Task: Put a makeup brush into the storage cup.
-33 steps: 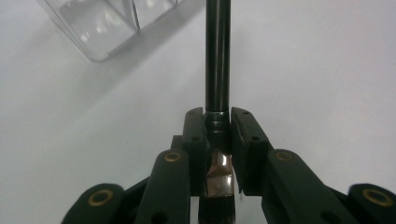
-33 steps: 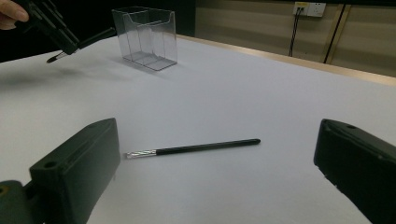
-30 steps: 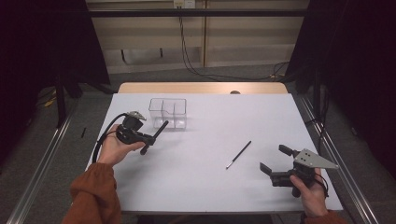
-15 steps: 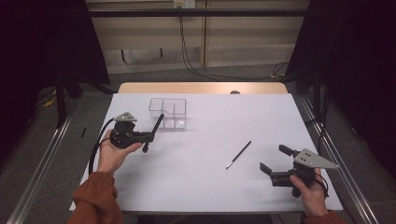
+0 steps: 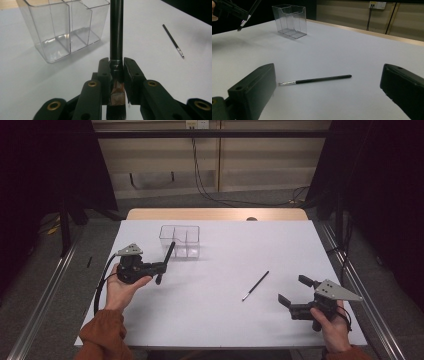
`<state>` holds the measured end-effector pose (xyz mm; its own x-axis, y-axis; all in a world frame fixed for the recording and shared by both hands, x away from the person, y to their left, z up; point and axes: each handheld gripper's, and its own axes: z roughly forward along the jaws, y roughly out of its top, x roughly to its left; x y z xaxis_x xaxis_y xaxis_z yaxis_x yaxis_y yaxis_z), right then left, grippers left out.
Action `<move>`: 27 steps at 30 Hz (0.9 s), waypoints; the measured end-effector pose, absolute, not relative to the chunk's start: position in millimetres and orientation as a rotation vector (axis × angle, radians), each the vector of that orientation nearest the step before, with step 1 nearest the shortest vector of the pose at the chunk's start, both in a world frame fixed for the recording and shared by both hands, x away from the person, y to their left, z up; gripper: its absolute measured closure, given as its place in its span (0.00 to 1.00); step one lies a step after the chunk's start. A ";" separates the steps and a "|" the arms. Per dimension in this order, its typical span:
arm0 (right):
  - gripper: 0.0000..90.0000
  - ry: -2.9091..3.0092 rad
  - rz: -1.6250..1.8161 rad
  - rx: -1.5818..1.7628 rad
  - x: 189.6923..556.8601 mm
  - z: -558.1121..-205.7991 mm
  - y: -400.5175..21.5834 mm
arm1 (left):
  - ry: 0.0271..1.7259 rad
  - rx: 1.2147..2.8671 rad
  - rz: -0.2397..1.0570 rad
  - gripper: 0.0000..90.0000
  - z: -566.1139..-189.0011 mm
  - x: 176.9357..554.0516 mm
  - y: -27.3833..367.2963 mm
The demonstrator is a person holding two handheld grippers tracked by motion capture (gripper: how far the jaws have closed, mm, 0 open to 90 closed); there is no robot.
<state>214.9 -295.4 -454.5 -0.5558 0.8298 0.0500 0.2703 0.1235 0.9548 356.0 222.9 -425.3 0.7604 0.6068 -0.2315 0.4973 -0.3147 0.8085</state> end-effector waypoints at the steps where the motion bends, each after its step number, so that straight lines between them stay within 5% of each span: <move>1: 0.00 1.900 1.444 1.060 214.9 -454.5 -295.4 | 0.827 1.973 0.142 0.85 -425.4 355.4 222.2; 27: 0.00 1.904 1.452 1.052 214.5 -454.3 -294.8 | 0.662 1.964 0.076 0.85 -419.0 333.7 183.7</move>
